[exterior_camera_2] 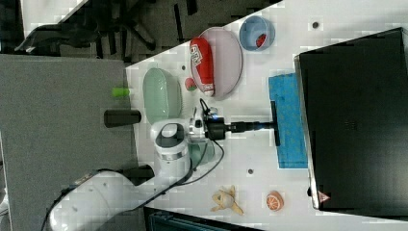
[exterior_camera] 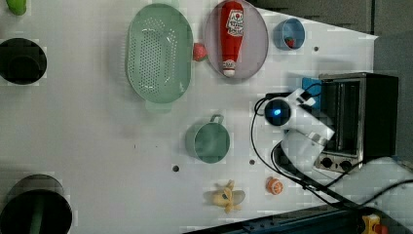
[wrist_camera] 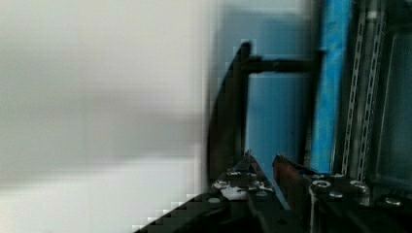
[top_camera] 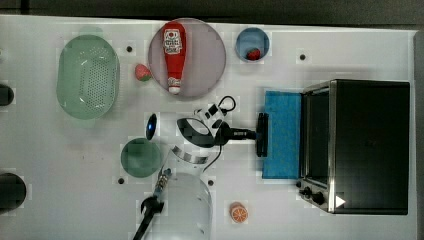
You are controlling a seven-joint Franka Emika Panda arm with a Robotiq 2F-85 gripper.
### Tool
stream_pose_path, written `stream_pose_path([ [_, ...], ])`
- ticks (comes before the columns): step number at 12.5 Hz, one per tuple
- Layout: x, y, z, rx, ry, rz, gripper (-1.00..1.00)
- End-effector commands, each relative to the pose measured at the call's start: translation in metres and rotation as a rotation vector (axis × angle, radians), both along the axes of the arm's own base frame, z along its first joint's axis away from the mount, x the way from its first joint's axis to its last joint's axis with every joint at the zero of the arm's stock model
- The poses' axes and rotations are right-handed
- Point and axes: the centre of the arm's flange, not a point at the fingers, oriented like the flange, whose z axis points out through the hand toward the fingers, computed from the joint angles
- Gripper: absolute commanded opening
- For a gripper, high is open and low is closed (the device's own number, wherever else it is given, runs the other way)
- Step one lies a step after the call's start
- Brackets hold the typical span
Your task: Flap open oven.
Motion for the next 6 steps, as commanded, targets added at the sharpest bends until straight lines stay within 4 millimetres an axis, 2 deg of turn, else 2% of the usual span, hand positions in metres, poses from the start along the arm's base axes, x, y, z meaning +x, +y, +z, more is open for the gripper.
stream_pose_path([
  [1,0.057,0.016,0.134,0.157,-0.335,-0.175,-0.65],
  [3,0.065,0.002,0.21,0.308,-0.467,-0.37,-0.65],
  [6,0.051,-0.029,0.309,0.551,-0.59,-0.691,-0.65],
])
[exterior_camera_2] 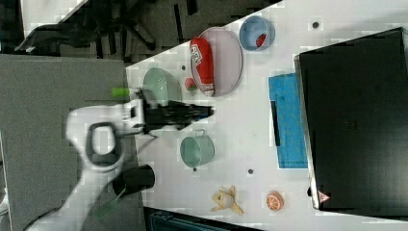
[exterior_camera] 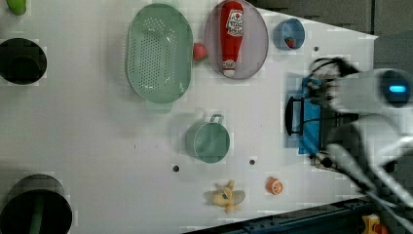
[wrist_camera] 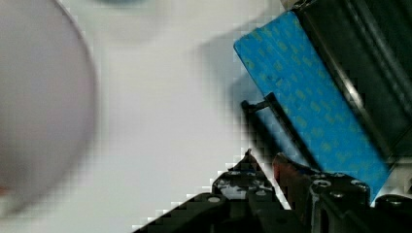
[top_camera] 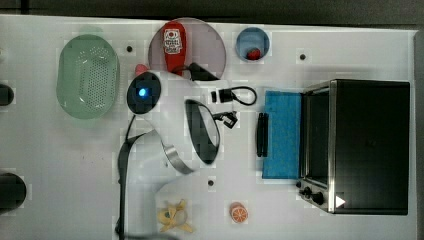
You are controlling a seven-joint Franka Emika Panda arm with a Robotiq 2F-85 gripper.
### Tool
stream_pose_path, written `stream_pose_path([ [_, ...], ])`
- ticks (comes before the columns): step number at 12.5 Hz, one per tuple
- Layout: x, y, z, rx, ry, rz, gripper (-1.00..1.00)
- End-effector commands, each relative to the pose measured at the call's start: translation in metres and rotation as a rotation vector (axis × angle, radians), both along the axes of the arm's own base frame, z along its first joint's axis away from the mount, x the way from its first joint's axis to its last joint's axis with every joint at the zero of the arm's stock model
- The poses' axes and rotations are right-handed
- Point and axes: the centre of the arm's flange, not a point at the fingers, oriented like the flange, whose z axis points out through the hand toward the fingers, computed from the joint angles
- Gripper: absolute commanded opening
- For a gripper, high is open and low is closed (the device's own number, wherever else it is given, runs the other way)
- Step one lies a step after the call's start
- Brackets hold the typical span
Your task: Flap open oven.
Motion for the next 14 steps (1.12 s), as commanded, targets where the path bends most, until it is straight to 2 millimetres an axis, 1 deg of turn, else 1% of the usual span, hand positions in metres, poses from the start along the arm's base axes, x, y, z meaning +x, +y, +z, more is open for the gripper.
stream_pose_path([
  [1,-0.009,-0.06,0.105,0.204,-0.156,-0.29,-0.65],
  [3,-0.028,-0.072,0.153,0.36,-0.17,-0.4,-0.65],
  [4,-0.037,-0.077,0.175,0.396,-0.179,-0.419,-0.65],
  [5,-0.045,-0.079,0.193,0.407,-0.189,-0.418,-0.65],
  [6,-0.052,-0.08,0.206,0.416,-0.199,-0.414,-0.65],
  [7,-0.058,-0.08,0.214,0.422,-0.199,-0.411,-0.65],
  [8,-0.062,-0.08,0.218,0.423,-0.194,-0.411,-0.65],
  [10,-0.065,-0.08,0.216,0.418,-0.167,-0.416,-0.65],
  [14,-0.065,-0.08,0.215,0.418,-0.167,-0.418,-0.65],
])
